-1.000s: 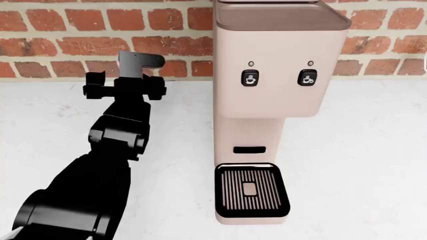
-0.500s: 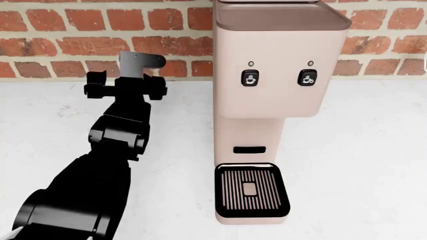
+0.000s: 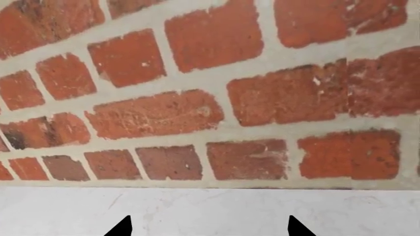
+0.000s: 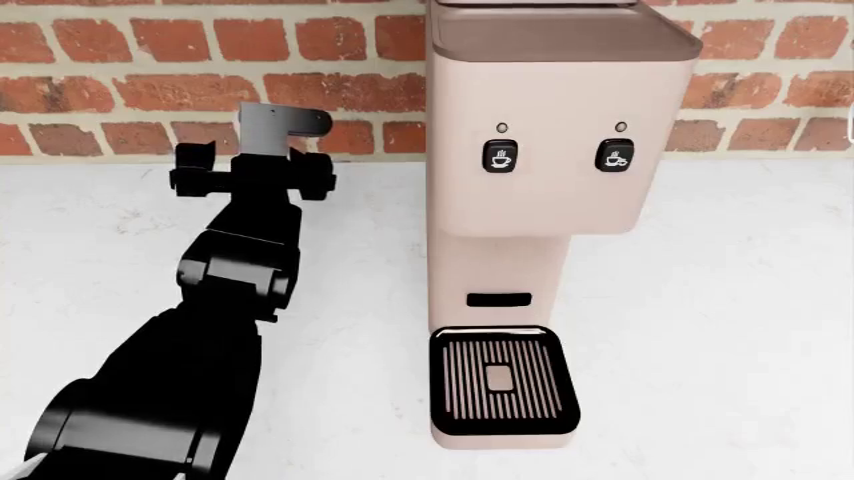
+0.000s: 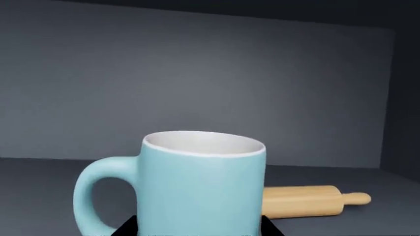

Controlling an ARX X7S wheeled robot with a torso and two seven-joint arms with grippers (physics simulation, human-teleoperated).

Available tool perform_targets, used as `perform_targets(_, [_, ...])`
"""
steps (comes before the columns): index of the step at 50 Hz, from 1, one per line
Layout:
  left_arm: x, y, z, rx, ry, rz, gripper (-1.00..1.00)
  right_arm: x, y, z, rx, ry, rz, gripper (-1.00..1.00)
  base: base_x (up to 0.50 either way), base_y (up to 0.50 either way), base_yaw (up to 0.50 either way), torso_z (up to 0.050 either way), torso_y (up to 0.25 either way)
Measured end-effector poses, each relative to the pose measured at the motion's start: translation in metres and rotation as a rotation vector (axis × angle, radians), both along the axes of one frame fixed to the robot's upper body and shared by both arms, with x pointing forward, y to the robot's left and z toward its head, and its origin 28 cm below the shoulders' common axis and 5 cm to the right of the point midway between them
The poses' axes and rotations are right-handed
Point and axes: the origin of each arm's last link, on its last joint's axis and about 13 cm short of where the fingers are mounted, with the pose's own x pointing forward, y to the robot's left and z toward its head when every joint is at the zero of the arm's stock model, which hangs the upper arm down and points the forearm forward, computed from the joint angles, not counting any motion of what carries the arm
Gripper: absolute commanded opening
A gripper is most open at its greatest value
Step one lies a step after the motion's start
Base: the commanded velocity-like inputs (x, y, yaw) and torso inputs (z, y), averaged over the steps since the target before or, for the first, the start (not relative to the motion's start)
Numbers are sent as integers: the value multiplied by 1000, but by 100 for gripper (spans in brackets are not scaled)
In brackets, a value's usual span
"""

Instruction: Pick the mug from the cabinet, place it under the coffee machine dispenser, and press the start button.

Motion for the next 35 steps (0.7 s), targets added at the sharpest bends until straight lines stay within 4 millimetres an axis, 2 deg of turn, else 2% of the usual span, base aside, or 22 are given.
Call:
perform_targets(8, [0,0,0,-3,-1,-2,100,1,0,0,7,1,1,-100,1,0,0,0,0])
perform_targets(13, [0,0,0,-6,-2,-3,100,-4,0,2,6,-4,10,-100,0,0,0,0,0])
perform_targets(25, [0,0,0,-11,-3,-4,100,-43,-1,19,-16,-94,27,-100,0,0,0,0,0])
perform_targets(35, [0,0,0,-8,-5,-4,100,-74,0,23,-41,-153,62,-100,0,0,0,0,0])
